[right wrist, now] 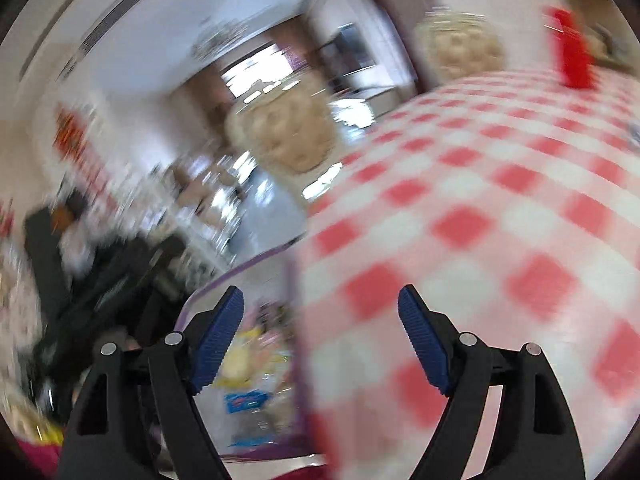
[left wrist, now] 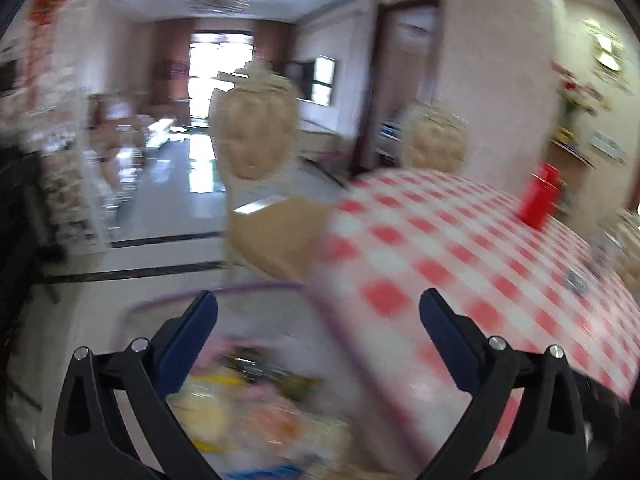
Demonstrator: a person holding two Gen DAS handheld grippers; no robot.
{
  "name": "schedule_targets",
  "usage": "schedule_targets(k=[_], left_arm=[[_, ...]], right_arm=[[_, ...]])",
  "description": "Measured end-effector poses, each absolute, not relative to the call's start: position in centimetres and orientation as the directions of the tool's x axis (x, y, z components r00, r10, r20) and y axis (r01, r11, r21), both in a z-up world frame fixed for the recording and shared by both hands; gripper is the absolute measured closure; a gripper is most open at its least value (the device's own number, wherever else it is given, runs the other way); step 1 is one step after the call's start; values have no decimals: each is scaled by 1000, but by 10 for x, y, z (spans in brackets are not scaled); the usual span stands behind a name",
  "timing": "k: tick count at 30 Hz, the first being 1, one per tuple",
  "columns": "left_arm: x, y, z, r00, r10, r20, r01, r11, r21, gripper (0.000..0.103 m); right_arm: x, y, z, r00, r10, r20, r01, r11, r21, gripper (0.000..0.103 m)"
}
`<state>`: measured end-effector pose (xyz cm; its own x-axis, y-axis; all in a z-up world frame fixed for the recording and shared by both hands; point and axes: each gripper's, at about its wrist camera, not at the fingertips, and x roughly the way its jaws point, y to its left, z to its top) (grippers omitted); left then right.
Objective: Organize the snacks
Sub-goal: 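Grasp the clear blue-edged snack packet with the right gripper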
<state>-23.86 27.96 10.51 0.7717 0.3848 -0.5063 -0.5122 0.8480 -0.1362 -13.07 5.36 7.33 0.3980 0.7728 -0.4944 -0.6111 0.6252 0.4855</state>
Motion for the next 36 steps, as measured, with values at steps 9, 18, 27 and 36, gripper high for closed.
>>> schedule_targets(k=[9,18,27,36], left_arm=[[-97,89,102,818,-84,-569,6,991,-137,2],[65,-36,30,667,-180,-723,96,983,-156,2],[137,-25,29,765,-213,-608,28,954,-300,2],[130,53,31,836,-89,-541,-245,822,-514,2]], right_arm=[[-67,-136,48,658,536,-528,-221,809,545,19],[-19,-268,23,728,358,-585,18,842,539,18],[95,-283,30,749,260,-610,20,911,413,16],[247,-244,16,669,268,-693,173,851,496,16]])
